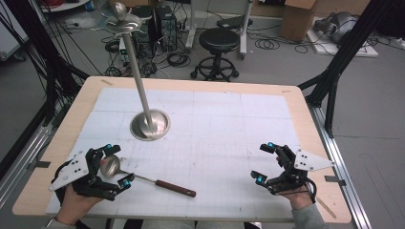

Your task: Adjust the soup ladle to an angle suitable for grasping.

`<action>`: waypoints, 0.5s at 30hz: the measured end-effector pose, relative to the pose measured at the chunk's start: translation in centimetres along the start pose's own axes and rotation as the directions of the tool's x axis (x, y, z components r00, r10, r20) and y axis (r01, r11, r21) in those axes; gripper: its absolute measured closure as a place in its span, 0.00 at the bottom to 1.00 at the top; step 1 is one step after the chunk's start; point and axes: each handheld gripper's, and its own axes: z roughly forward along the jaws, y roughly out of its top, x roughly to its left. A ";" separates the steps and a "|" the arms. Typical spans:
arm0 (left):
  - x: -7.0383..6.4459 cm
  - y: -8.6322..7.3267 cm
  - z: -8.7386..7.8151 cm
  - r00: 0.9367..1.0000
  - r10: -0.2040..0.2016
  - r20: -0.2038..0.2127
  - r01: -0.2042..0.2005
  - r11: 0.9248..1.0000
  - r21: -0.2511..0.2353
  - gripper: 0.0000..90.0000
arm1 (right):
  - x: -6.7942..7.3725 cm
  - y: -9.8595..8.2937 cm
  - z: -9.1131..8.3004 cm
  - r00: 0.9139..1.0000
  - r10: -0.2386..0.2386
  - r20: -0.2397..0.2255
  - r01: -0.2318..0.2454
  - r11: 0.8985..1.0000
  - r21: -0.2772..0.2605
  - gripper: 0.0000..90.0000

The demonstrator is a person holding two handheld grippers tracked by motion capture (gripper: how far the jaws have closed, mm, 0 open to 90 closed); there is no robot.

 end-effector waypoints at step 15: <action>-0.3 -0.2 0.4 1.000 -0.004 0.012 0.004 0.999 0.032 0.02 | -0.7 -0.1 0.1 1.000 0.002 0.012 -0.002 1.000 -0.002 0.07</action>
